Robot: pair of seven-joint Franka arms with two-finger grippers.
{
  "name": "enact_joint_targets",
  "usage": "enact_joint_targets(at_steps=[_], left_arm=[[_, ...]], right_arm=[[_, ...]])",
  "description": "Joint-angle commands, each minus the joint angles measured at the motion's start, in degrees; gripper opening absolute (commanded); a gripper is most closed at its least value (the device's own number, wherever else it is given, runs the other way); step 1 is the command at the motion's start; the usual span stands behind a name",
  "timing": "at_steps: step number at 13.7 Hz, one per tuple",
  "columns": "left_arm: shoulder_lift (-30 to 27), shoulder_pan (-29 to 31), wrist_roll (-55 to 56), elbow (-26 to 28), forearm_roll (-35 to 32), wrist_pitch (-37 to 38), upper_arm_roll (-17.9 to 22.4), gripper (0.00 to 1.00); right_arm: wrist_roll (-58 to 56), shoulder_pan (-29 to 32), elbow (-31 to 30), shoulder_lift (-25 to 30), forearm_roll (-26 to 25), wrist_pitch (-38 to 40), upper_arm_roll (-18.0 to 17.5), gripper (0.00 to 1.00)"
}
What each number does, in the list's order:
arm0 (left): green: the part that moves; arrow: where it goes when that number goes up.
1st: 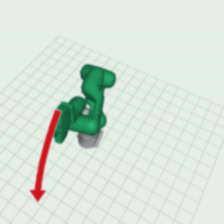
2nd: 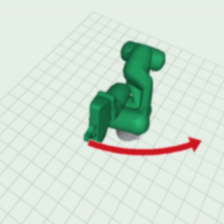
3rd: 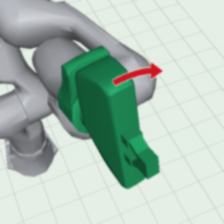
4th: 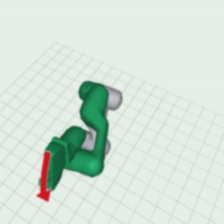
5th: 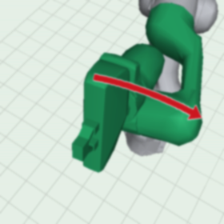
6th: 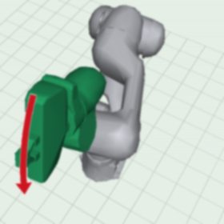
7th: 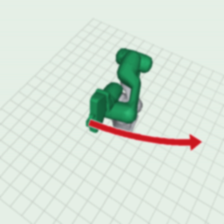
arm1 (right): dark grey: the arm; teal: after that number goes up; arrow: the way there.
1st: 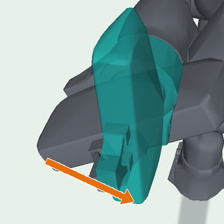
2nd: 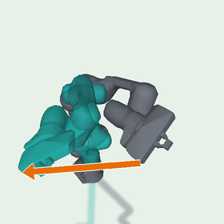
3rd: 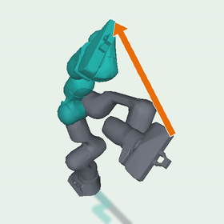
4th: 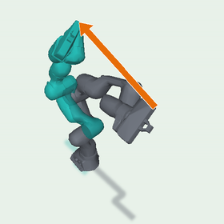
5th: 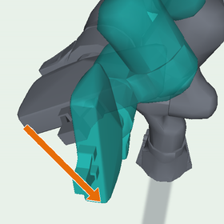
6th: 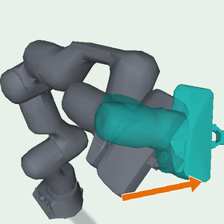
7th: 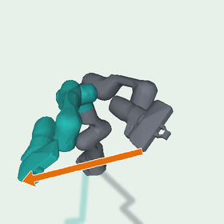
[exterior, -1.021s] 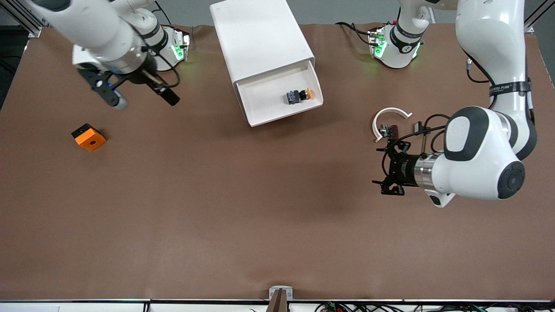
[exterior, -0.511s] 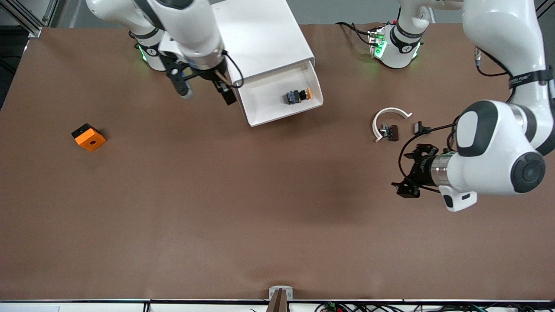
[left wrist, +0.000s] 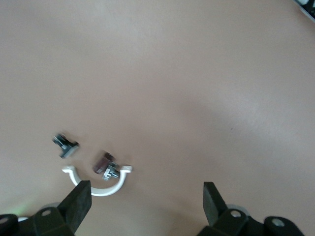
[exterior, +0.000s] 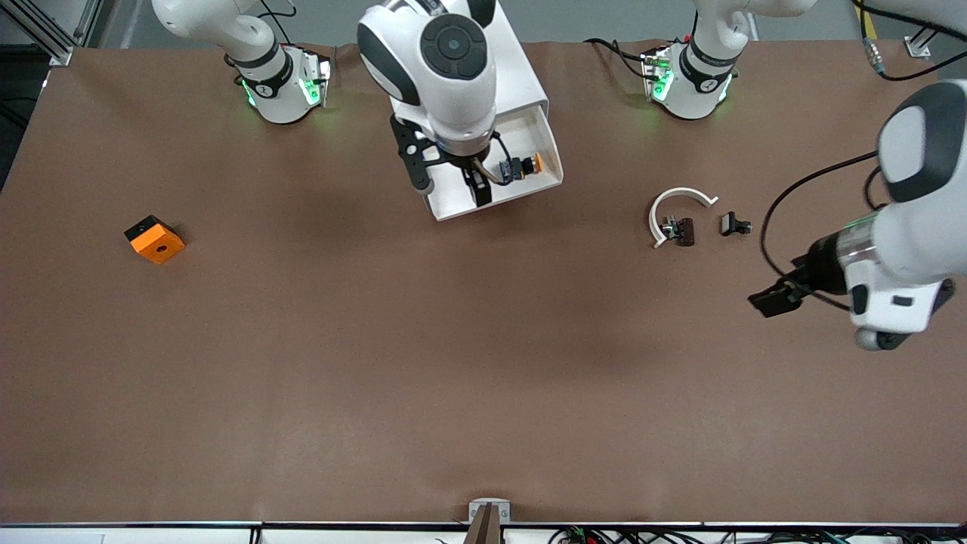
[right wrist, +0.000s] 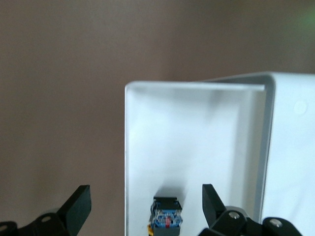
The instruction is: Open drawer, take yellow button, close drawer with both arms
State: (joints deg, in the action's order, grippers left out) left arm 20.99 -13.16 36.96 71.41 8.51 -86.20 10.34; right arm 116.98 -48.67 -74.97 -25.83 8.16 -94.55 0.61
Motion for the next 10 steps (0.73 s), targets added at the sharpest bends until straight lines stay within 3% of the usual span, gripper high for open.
enact_joint_targets(at_steps=[1,10], left_arm=[[-4.1,1.2,-8.6,1.8,-1.3,1.8,0.2,1.0],[-8.4,4.6,-29.0,2.2,-2.4,5.4,0.2,1.0]], right_arm=[[1.8,-1.6,2.6,-1.8,2.1,0.5,0.7,1.0],[4.4,-5.3,2.6,-7.0,2.2,-4.8,0.7,1.0]])
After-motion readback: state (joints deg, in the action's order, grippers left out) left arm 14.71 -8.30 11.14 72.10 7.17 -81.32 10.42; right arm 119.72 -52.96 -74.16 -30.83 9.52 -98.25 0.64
